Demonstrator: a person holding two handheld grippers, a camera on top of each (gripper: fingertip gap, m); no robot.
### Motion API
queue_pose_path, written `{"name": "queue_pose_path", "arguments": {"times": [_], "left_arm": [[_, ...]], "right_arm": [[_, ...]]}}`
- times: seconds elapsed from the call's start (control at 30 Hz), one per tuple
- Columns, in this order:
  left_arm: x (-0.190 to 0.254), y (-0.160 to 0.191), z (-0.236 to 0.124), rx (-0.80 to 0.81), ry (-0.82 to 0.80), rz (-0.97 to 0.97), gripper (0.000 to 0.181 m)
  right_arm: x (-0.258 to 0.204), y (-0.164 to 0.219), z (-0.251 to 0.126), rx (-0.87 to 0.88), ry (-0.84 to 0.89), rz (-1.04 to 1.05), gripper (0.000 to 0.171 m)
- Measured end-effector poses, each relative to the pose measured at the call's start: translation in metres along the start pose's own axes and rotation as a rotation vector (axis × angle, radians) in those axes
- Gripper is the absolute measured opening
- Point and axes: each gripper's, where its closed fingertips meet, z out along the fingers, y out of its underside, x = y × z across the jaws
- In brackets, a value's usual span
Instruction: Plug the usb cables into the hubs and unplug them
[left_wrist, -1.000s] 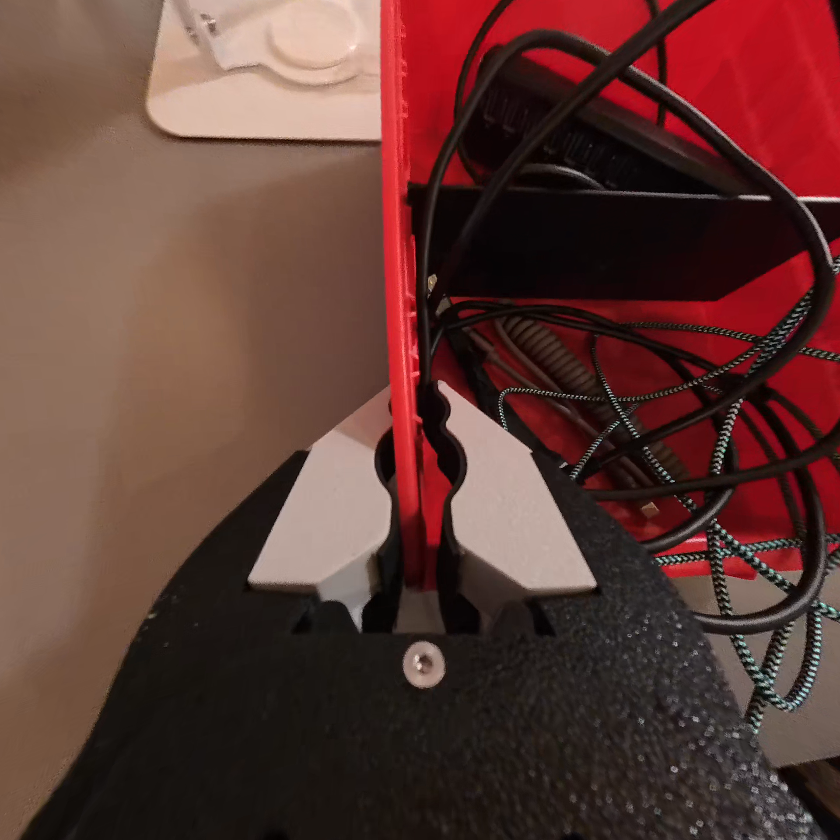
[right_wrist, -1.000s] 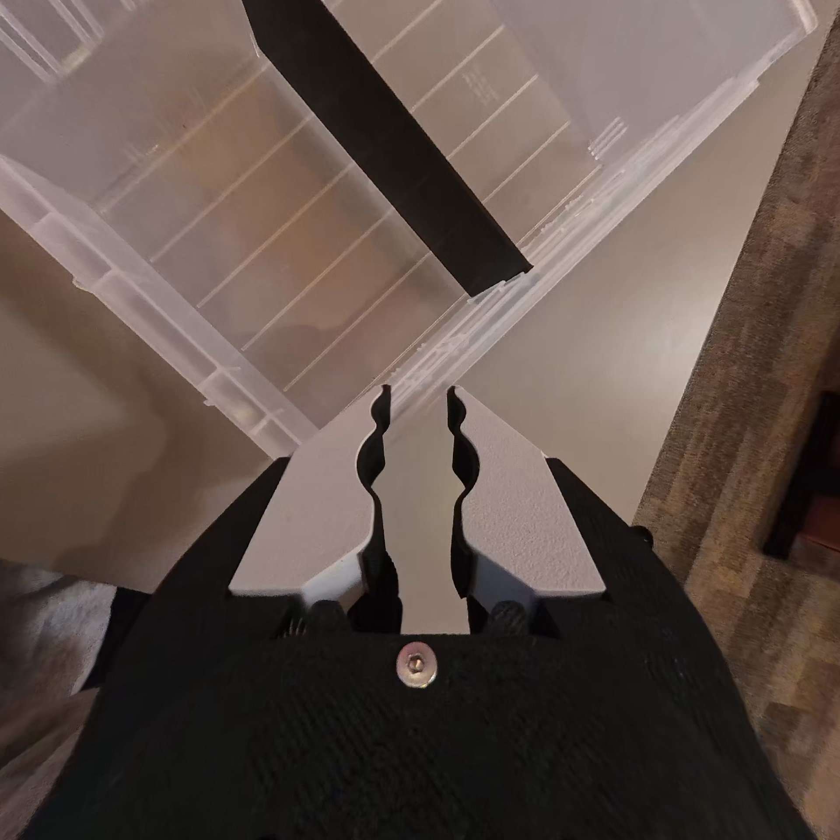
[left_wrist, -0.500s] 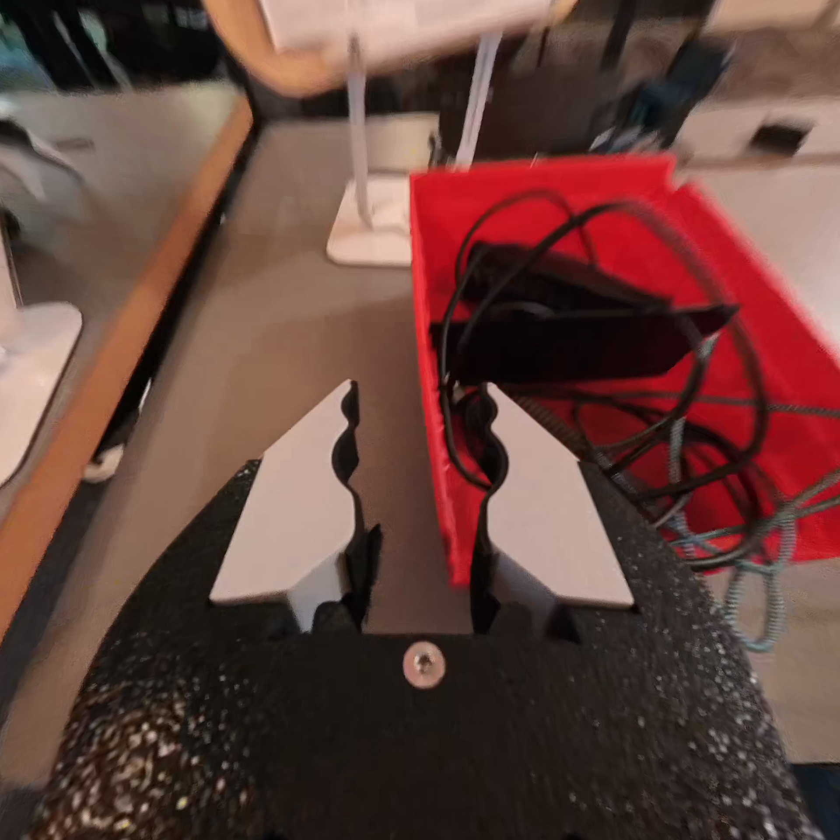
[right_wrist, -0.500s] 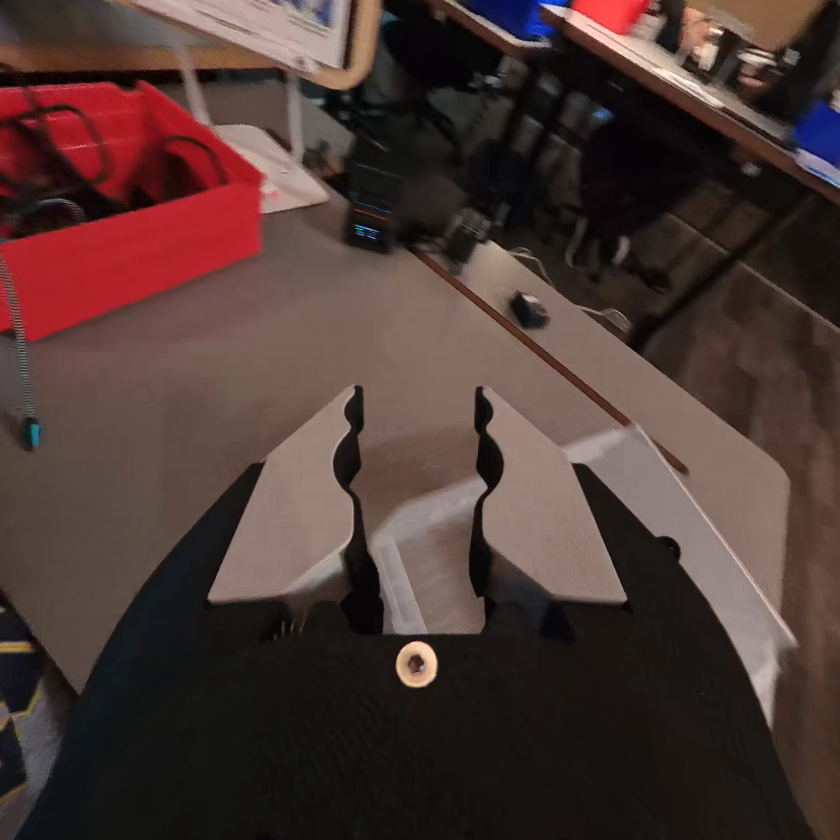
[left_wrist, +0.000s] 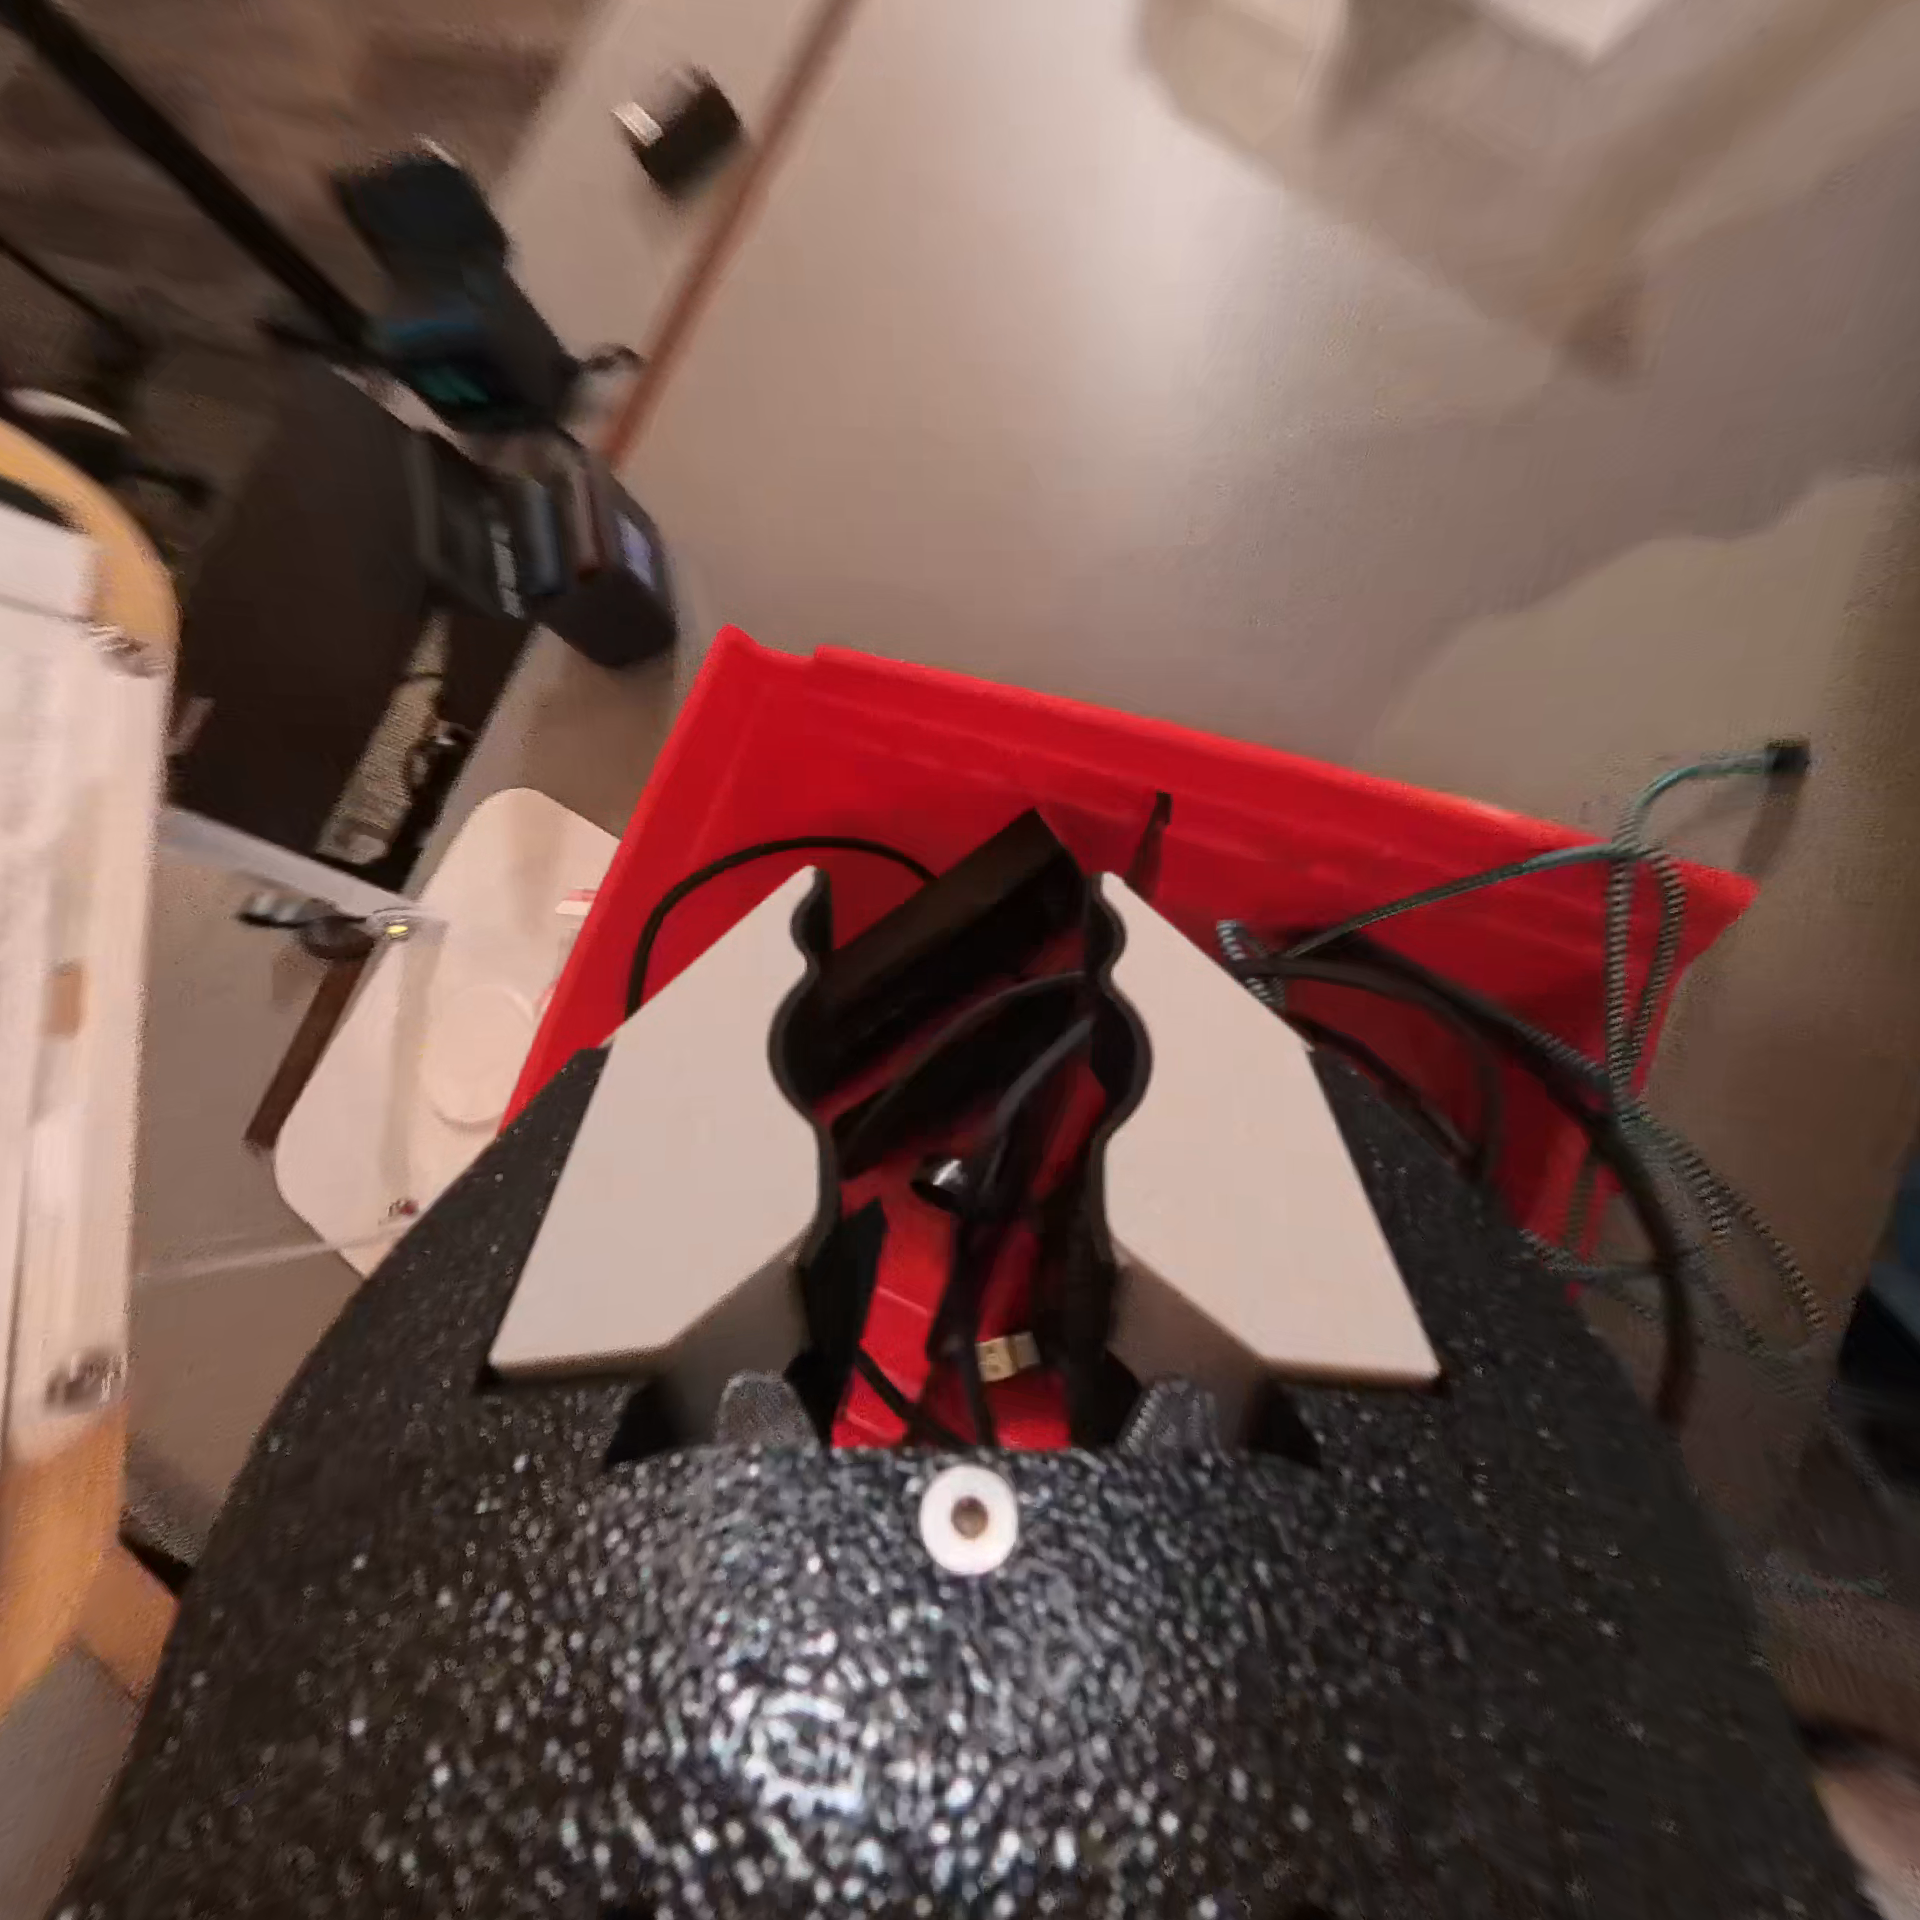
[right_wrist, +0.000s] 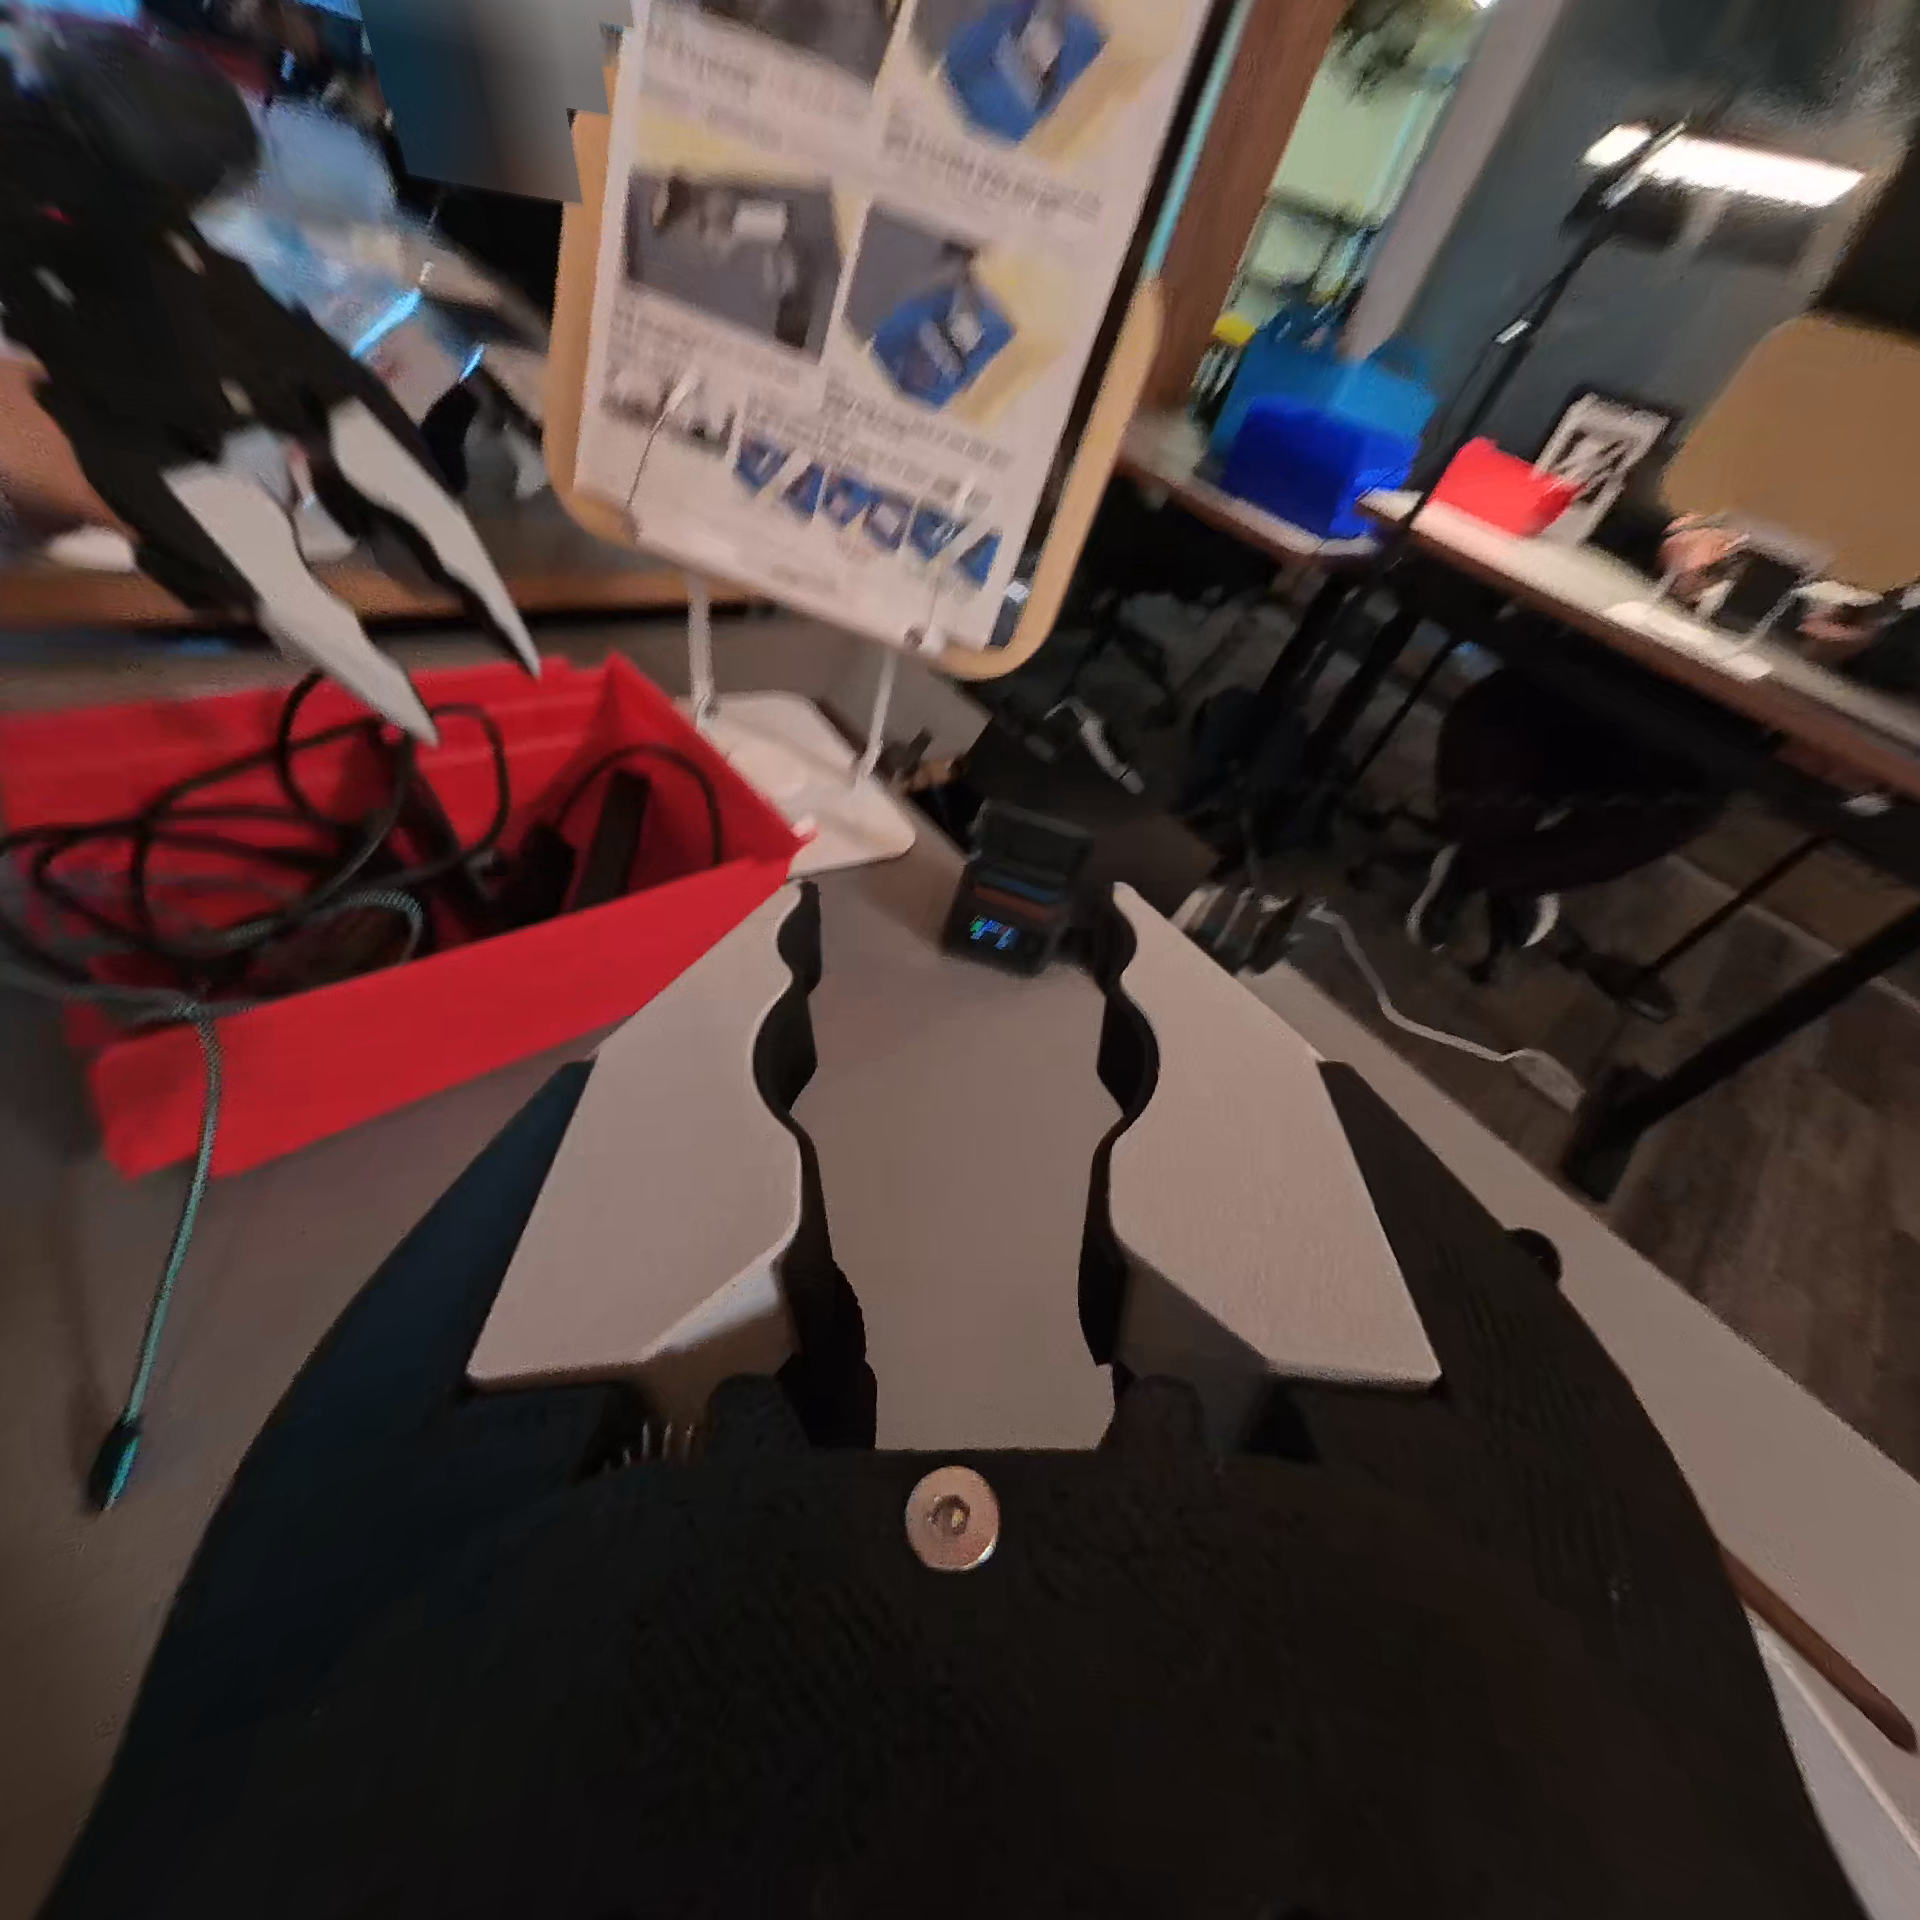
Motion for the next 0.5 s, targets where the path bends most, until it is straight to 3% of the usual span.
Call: {"name": "queue_pose_path", "arguments": {"times": [0.17,0.3,0.5], "left_arm": [[-0.012,0.029,0.059,-0.307,0.282,0.107,0.051],[-0.011,0.071,0.088,-0.566,0.401,0.201,0.052],[-0.003,0.090,0.104,-0.699,0.510,0.246,0.055]], "right_arm": [[0.040,-0.015,-0.033,0.139,0.137,0.020,0.050],[0.068,-0.018,-0.060,0.217,0.200,0.065,0.049],[0.100,-0.009,-0.082,0.280,0.234,0.199,0.049]]}}
